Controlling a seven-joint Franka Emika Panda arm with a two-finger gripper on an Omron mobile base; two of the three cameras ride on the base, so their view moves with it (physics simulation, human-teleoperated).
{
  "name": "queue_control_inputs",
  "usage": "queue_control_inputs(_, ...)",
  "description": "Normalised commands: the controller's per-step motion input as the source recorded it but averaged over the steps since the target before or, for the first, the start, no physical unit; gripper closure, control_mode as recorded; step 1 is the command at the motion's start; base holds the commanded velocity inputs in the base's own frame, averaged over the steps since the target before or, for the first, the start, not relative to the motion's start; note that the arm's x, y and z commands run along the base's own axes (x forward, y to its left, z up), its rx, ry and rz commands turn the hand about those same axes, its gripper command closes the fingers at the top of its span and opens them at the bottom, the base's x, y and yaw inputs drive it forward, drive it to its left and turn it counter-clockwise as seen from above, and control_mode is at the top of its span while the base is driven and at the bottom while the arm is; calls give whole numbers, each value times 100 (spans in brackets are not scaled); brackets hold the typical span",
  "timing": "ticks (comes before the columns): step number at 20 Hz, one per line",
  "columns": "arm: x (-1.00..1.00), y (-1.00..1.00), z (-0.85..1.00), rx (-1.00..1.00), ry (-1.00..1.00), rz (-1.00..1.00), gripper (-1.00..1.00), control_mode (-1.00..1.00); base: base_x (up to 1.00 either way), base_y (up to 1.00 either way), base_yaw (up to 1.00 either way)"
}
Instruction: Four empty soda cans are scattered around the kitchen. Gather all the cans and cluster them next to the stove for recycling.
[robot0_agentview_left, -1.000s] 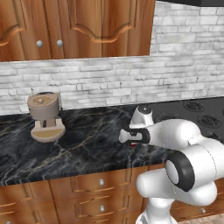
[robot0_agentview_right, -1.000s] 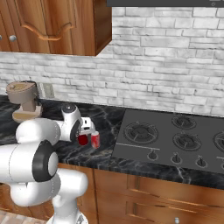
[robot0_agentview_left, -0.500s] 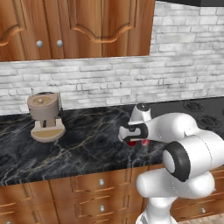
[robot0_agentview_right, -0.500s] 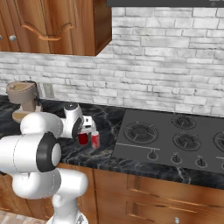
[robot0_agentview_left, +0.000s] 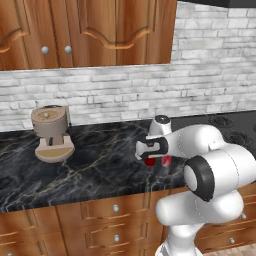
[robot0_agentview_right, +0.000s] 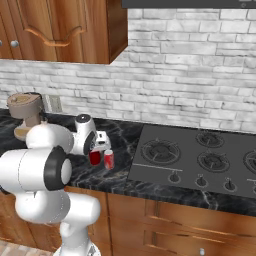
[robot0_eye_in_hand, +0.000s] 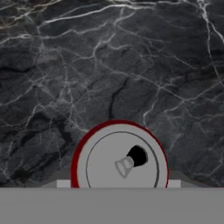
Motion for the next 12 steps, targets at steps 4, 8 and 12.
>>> queue_control_inputs(4,-12,0,0,0,-3,0,-100,-100,0,0,0)
queue_control_inputs(8,-14,0,0,0,-3,0,-100,-100,0,0,0)
queue_control_inputs(12,-13,0,19,0,-8,0,-100,-100,0,0,0)
